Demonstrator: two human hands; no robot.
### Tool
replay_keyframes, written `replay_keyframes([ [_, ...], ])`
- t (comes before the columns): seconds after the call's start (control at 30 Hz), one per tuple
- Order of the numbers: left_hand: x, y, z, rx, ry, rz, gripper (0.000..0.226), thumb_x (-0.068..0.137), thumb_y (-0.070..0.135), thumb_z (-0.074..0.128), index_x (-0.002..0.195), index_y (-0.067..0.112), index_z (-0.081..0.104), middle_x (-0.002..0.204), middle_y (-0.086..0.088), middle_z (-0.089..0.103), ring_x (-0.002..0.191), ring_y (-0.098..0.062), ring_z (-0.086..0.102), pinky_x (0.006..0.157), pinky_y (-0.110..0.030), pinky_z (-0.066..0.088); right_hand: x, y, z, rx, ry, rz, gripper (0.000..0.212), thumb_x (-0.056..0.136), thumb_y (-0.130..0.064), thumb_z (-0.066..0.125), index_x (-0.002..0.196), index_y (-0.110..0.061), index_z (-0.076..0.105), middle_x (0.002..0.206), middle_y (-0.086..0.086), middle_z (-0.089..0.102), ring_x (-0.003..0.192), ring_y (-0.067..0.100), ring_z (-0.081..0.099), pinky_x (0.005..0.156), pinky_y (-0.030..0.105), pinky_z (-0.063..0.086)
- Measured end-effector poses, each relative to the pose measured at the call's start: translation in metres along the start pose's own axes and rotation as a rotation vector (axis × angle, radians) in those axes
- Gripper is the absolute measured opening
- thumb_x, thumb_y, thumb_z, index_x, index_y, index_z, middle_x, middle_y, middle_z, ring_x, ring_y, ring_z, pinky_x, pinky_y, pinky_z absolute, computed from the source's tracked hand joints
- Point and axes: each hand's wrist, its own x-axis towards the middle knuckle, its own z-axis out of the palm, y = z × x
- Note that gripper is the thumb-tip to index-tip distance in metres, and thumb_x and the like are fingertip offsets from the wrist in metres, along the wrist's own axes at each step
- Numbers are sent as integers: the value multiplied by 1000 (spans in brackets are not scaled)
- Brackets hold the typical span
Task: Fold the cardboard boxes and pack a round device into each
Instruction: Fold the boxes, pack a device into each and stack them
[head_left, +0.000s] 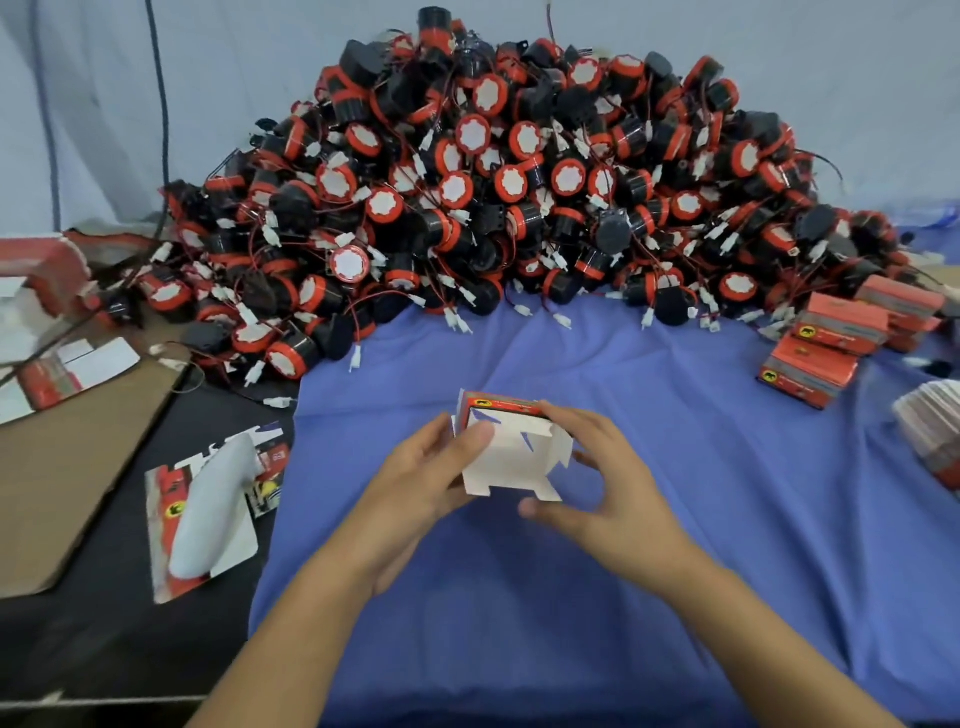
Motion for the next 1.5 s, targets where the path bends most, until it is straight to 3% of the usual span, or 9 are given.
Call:
replay_keyframes([
  [0.13, -5, 3, -6, 51, -8, -48, 72, 84, 78, 58, 147, 45, 47, 124, -3, 73, 109, -22, 73, 87, -29, 60, 2, -17, -6, 5, 36, -20, 64, 83, -29, 86, 140, -31, 56, 145, -13, 51, 140, 7, 46, 112, 31, 43],
  [0.23, -9, 11, -10, 342, 102, 8, 88, 56, 106, 42, 137, 74, 37, 110, 16, 61, 86, 10, 64, 77, -23, 52, 5, -33, -16, 132, -51, 40, 51, 88, -32, 81, 134, -29, 60, 130, -14, 65, 128, 13, 58, 113, 38, 44],
  [0.4, -7, 13, -14, 376, 114, 179, 99, 51, 107, 45, 140, 63, 46, 141, 28, 49, 129, 13, 45, 99, -15, 40, 10, -45, -21, 367, -118, 132, 46, 87, -27, 74, 132, -28, 64, 127, -8, 70, 122, 13, 64, 102, 33, 51],
  [0.57, -5, -4, 9, 130, 216, 206, 44, 89, 50, 73, 124, 26, 64, 116, 7, 75, 108, -13, 71, 83, -22, 56, 10, -38, -5, 516, -98, 252, 50, 86, -30, 73, 134, -24, 63, 130, 3, 70, 127, 24, 61, 109, 45, 47],
  [0.7, 0, -11, 18, -43, 301, 155, 21, 92, 32, 72, 111, 26, 65, 108, 0, 75, 96, -21, 74, 74, -27, 60, 9, -38, 7, 619, -23, 293, 47, 85, -25, 72, 132, -24, 64, 124, 6, 72, 117, 24, 67, 104, 42, 49],
  [0.83, 12, -13, 24, -110, 392, 133, 27, 75, 18, 64, 97, 33, 61, 101, 0, 72, 84, -22, 71, 70, -37, 59, 10, -45, 23, 617, 101, 278, 48, 78, -20, 68, 123, -36, 67, 115, 5, 73, 103, 19, 71, 84, 29, 55],
  [1.1, 12, -15, 32, -20, 463, 202, 46, 78, 17, 57, 108, 50, 48, 107, 1, 71, 95, -36, 70, 83, -58, 59, -2, -52, 50, 515, 308, 202, 30, 106, -21, 54, 115, -49, 50, 116, -10, 68, 98, 4, 69, 71, 12, 53],
  [1.33, 7, -24, 36, -87, 502, 270, 27, 89, 52, 59, 114, 43, 62, 117, 3, 71, 107, -21, 70, 89, -45, 57, 0, -56, 51, 592, 351, 245, 10, 102, -37, 52, 107, -41, 60, 109, -12, 71, 97, 7, 70, 74, 17, 54],
  [1.5, 6, -20, 35, -164, 511, 244, 20, 92, 39, 58, 102, 31, 73, 109, 2, 76, 95, -17, 70, 83, -42, 57, 4, -58, 50, 675, 405, 296, 12, 93, -38, 55, 96, -31, 64, 98, -6, 70, 88, 11, 66, 74, 29, 53],
])
